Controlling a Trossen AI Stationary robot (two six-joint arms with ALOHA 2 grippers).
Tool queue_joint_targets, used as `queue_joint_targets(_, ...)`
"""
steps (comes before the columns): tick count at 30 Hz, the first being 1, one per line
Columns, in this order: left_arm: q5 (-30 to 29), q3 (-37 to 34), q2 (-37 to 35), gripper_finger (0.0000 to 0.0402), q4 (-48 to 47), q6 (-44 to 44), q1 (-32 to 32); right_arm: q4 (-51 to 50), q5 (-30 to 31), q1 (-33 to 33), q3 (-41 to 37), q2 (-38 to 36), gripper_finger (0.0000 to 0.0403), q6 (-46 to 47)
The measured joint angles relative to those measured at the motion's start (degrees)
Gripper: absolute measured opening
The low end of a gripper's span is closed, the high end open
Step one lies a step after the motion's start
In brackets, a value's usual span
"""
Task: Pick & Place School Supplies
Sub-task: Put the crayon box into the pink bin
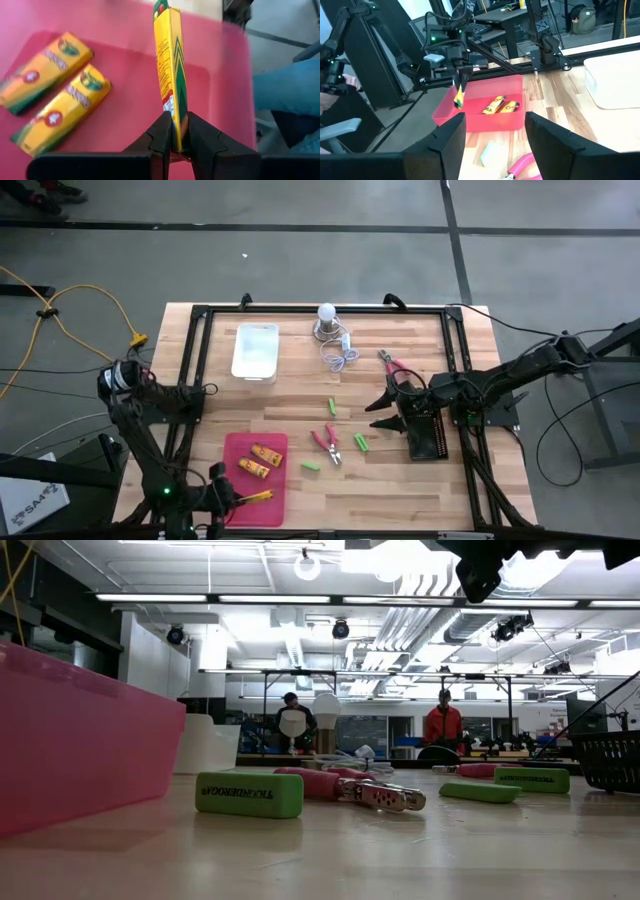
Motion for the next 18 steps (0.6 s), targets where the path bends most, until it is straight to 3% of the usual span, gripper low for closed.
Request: queue_joint_targets(18, 14.83, -0.05, 2.57, 0.0046, -4.22, -2.51, 7.61, -0.33, -0.24, 0.00, 0.00, 0.00, 0.0194, 0.49)
